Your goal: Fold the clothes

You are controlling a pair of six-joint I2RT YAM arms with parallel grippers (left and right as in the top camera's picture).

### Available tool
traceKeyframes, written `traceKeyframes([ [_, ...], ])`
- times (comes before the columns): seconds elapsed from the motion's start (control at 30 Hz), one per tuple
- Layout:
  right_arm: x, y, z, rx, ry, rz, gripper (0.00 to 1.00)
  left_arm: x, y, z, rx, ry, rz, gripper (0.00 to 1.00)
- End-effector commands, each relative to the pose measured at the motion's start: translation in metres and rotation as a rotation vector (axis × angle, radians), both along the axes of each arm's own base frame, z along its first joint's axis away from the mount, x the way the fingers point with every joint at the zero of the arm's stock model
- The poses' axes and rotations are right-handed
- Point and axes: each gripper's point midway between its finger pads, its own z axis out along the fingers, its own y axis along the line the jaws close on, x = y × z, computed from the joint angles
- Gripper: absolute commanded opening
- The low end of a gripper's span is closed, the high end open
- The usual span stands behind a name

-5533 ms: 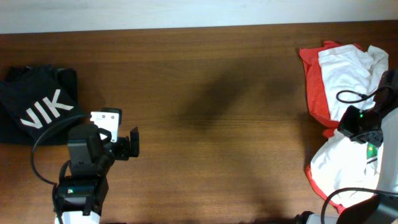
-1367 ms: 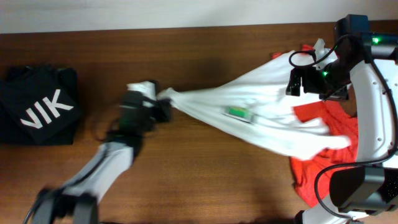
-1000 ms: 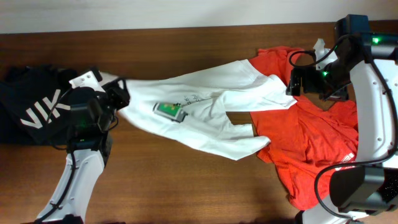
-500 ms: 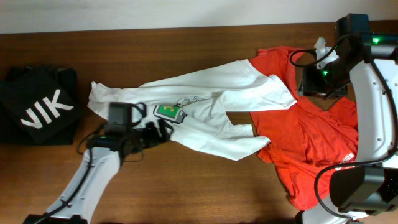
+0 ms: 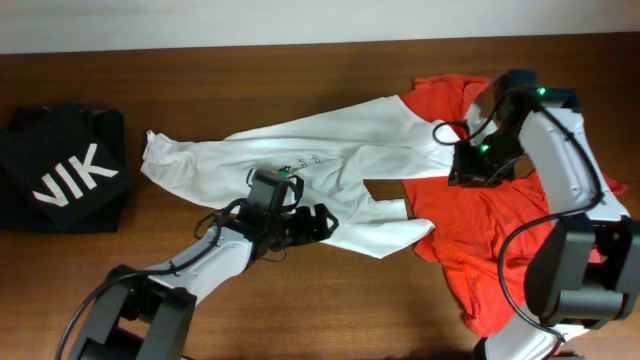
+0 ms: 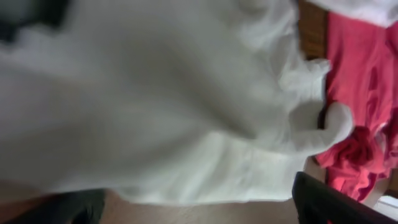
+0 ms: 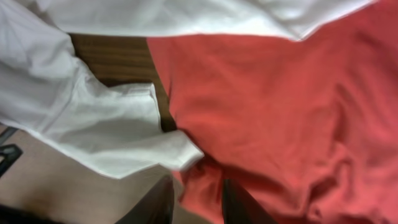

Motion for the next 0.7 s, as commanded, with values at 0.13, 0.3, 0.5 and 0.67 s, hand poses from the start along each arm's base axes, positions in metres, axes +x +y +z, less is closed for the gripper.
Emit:
traceKeyframes([
  [0.13,-0.008,0.011,-0.041,0.029,-0.005,0.025,0.31,-0.002,0.002,-0.02,0.029,0.035,0.019,0.0],
  [0.3,-0.003,0.011,-0.05,0.026,-0.036,0.023,0.31,0.004,0.05,-0.025,0.086,0.094,0.112,0.0],
  [0.5,0.009,0.012,-0.049,0.022,-0.088,0.03,0.29,0.031,0.165,-0.004,0.239,0.0,0.309,0.0],
  [0.67,0.012,0.028,-0.049,0.022,-0.107,0.08,0.29,0.054,0.244,0.041,0.247,-0.129,0.532,0.0],
])
